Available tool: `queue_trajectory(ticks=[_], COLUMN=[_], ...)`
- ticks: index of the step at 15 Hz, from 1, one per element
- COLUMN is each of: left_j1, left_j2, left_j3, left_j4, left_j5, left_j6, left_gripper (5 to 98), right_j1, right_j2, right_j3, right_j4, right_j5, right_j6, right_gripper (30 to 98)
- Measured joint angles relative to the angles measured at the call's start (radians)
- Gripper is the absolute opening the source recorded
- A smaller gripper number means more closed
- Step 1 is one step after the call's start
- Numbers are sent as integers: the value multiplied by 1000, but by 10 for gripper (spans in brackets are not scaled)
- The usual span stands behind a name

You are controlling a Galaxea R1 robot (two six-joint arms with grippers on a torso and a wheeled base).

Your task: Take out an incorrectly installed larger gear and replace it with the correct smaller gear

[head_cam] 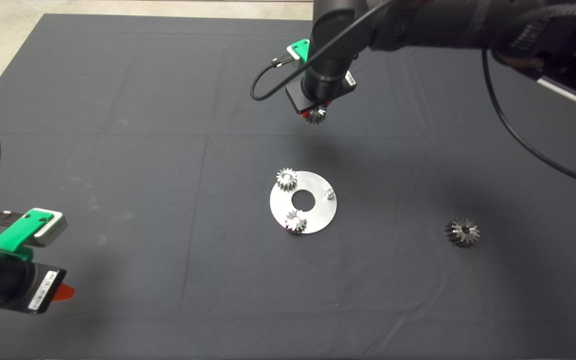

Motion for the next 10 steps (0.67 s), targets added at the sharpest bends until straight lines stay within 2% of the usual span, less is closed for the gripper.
queue_trajectory(ticks=[3,5,7,9,10], left_j1=[0,0,0,0,0], left_j2=[5,8,9,13,14], left_j3=[0,3,9,15,17], left_j4=[0,0,0,0,0], left_j5=[0,0,0,-1,-2], left_j6=[-7,-14,-19,-21,-21], left_gripper=[494,494,494,494,494], right_j1=[33,40,47,53,53], right_j2=[-37,-87,-149,-176,-175], right_j3=[0,30,114,185,208], right_j4=[215,325,358,363,358], right_j5=[0,2,-5,-16,-14], right_j6=[0,-1,4,52,73], right_gripper=[356,356,356,356,356])
